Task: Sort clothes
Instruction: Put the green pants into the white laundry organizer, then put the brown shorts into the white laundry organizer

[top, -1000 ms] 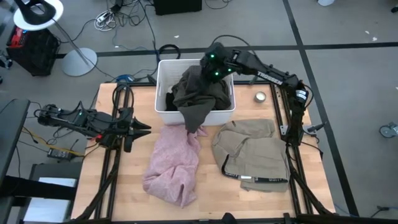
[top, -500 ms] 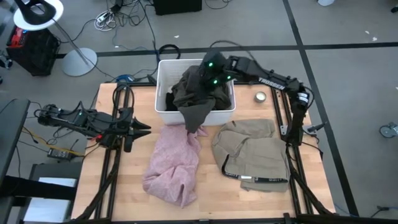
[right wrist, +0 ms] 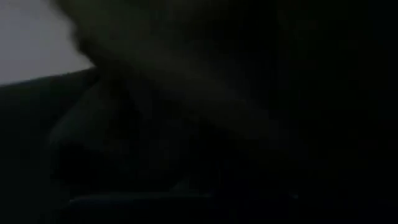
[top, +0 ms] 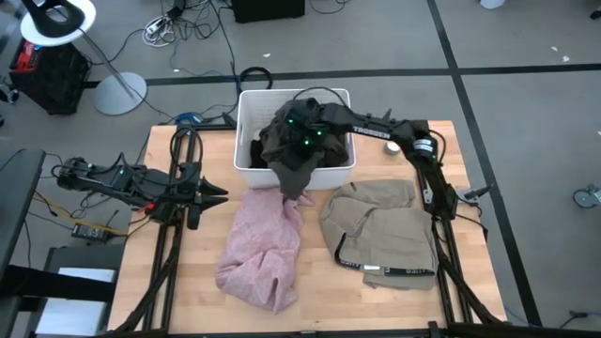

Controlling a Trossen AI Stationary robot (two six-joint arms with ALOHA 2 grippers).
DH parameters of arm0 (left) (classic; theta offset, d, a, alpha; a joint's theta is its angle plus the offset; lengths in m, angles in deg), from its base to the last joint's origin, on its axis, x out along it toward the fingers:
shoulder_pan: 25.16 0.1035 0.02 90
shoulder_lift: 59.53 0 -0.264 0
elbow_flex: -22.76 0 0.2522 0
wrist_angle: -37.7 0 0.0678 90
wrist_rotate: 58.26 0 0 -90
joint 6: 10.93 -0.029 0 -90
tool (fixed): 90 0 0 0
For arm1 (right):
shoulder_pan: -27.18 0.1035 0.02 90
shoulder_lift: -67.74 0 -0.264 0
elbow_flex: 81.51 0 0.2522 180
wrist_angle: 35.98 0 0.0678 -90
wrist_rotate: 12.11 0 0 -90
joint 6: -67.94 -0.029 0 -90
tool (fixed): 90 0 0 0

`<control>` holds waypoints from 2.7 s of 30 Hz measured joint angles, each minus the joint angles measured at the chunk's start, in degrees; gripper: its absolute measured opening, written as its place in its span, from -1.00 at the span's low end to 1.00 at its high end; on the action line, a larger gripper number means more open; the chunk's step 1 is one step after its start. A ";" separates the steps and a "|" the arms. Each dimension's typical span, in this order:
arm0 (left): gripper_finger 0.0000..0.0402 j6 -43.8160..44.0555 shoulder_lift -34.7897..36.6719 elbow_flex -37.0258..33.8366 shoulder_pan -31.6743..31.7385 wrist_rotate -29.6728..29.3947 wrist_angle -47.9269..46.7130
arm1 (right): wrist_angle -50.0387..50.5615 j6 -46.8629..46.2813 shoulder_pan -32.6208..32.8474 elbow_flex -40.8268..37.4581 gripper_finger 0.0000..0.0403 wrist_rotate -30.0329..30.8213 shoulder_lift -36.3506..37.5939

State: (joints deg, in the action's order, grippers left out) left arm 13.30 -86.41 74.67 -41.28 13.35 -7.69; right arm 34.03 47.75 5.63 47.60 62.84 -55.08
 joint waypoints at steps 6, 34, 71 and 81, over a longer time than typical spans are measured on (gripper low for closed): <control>-0.47 0.02 -0.02 0.00 -0.02 0.00 -0.05 | 0.05 -1.21 -2.35 0.03 -0.99 0.03 -6.82; -0.47 0.07 0.00 0.00 -0.11 0.70 -0.03 | 0.45 -1.90 1.24 -0.17 -1.00 15.35 16.79; -0.47 -0.19 0.00 0.00 -0.11 1.27 -0.03 | 11.40 -26.43 40.70 -6.67 -0.99 37.81 26.51; -0.47 -1.57 -0.02 0.00 -0.11 1.27 -0.01 | 3.03 -32.63 46.23 -19.79 -1.00 37.72 29.50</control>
State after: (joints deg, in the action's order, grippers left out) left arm 11.72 -86.43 74.67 -41.38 14.62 -7.70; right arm 37.05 15.12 51.86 27.81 100.56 -25.58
